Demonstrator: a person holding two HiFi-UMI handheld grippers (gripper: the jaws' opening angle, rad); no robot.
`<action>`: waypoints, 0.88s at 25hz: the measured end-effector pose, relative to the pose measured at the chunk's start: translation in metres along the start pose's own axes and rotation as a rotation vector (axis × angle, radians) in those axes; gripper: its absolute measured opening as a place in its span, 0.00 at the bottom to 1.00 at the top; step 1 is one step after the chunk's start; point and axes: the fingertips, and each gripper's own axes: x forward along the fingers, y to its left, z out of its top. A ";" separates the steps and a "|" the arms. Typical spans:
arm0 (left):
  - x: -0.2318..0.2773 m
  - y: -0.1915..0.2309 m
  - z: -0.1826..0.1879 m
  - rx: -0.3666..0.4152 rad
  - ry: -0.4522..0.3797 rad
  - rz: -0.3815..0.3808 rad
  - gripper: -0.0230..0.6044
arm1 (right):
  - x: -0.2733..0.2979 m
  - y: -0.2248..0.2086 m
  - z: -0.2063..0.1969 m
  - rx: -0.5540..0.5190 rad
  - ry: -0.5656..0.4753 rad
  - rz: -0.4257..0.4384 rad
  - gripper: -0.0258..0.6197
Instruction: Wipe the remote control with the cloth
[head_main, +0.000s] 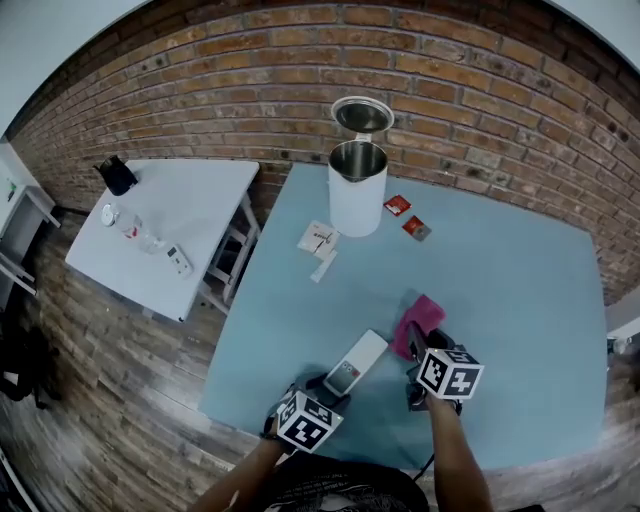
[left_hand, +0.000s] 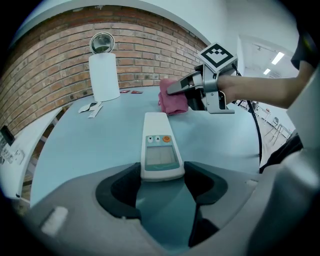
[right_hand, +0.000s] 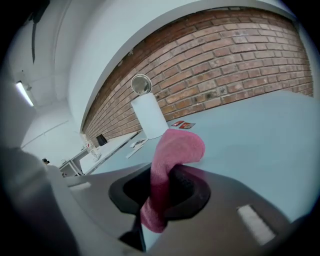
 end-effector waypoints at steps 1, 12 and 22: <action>0.000 0.000 0.000 -0.002 0.003 0.002 0.49 | -0.002 -0.002 -0.001 0.005 -0.011 -0.014 0.14; 0.001 0.000 0.000 -0.009 0.005 0.011 0.49 | -0.005 0.036 -0.034 0.056 0.007 0.051 0.14; 0.002 0.000 0.000 -0.008 0.001 0.014 0.49 | -0.026 0.058 -0.056 0.163 -0.020 0.065 0.14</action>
